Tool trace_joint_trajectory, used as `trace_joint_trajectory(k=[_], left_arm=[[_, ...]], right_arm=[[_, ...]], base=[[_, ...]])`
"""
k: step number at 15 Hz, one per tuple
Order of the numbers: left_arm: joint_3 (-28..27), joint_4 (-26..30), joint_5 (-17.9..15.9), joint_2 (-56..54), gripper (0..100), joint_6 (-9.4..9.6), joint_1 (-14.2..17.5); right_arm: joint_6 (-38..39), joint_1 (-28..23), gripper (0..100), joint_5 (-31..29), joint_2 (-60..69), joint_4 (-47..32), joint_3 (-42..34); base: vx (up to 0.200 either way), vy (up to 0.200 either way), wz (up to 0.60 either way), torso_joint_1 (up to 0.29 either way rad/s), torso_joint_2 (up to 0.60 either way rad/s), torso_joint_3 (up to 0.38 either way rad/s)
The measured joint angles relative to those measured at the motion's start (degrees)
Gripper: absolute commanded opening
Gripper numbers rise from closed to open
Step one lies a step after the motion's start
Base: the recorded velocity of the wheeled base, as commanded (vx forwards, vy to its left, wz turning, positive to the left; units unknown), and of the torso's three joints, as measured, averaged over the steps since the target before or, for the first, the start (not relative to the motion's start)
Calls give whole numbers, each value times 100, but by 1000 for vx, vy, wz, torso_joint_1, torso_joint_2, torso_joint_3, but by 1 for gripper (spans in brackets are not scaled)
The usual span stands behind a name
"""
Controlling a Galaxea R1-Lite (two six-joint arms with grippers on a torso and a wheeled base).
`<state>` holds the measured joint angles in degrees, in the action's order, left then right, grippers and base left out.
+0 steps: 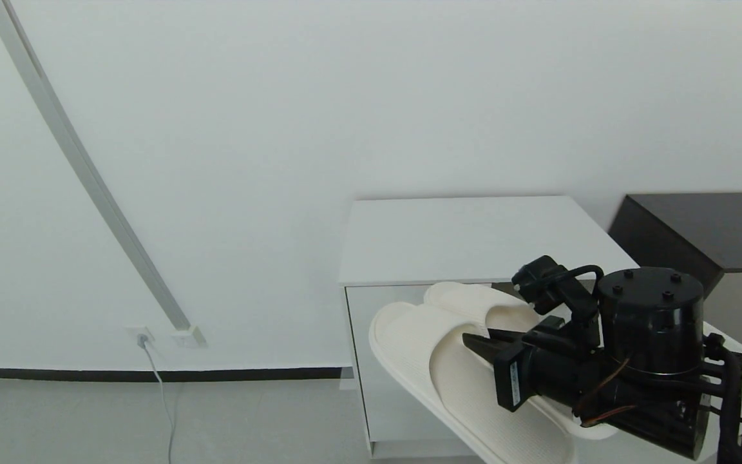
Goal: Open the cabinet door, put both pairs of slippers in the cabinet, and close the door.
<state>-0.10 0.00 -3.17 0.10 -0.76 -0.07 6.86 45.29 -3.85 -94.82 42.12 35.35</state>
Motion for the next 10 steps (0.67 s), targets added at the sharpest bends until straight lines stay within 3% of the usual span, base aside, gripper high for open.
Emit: trace_joint_trajectory(k=[10], left_arm=[[0, 0, 0, 0, 0, -2, 0]], right_arm=[[-112, -15, 0, -5, 41, 9, -148]], base=[[0, -200, 0, 5, 4, 5]])
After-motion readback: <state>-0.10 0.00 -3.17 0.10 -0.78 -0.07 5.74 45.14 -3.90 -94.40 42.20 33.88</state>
